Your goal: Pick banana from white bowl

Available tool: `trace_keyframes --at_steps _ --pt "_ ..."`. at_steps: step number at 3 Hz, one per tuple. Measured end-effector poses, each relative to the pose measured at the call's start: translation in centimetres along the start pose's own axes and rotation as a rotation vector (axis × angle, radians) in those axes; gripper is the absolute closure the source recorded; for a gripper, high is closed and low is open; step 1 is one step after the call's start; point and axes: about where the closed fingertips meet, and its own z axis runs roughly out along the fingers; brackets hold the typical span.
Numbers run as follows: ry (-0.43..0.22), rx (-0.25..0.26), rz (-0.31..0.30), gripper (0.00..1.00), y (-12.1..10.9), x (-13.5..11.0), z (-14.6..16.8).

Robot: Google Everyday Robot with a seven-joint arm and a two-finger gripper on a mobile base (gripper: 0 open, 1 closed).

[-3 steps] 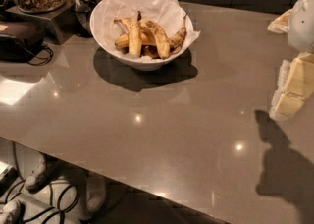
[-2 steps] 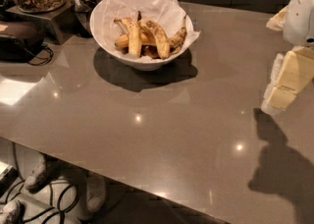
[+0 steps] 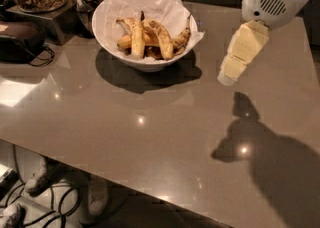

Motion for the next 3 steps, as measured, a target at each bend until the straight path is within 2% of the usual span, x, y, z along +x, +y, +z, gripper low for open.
trace_keyframes --at_steps 1,2,3 --pt "-0.013 0.009 0.003 0.0 -0.1 -0.6 0.0" --pt "-0.026 0.02 -0.004 0.0 -0.4 -3.0 1.2" --pt "0.03 0.031 -0.106 0.0 -1.7 -11.0 4.5"
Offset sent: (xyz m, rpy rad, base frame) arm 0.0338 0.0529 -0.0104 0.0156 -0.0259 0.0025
